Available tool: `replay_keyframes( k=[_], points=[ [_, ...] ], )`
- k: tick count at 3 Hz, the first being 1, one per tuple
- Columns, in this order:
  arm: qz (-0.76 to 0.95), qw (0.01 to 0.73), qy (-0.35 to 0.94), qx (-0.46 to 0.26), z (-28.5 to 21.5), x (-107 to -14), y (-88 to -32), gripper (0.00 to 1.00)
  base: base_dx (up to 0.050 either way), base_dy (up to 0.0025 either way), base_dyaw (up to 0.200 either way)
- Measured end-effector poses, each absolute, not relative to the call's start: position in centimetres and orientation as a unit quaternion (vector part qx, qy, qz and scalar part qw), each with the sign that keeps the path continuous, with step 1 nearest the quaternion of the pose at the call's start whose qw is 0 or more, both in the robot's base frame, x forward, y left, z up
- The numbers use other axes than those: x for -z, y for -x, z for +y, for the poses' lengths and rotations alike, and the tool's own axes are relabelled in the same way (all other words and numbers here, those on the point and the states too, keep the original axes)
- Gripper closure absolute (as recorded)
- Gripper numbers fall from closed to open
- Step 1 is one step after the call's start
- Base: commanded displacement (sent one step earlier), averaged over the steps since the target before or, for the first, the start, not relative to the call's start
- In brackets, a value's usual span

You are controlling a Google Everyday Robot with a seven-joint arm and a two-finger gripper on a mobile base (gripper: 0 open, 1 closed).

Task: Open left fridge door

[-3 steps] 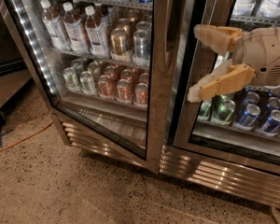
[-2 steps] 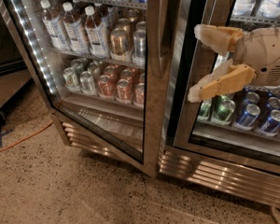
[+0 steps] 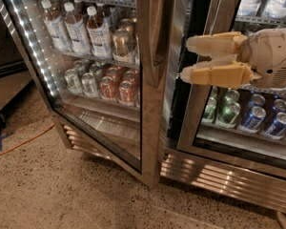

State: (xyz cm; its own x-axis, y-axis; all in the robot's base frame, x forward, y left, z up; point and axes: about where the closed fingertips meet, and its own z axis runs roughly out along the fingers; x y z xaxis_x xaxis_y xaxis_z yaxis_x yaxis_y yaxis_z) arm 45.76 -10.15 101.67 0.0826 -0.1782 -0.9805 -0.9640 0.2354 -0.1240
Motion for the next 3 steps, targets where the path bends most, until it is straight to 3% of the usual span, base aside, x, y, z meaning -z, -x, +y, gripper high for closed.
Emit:
replay_keyframes(
  k=[2,3],
  points=[
    [0.571,0.54,0.5,-0.364,-10.15,-101.67,-45.76,0.88,0.0,0.0,0.0],
    [0.571,0.54,0.5,-0.364,-10.14,-101.67,-45.76,1.0,0.0,0.0,0.0]
  ],
)
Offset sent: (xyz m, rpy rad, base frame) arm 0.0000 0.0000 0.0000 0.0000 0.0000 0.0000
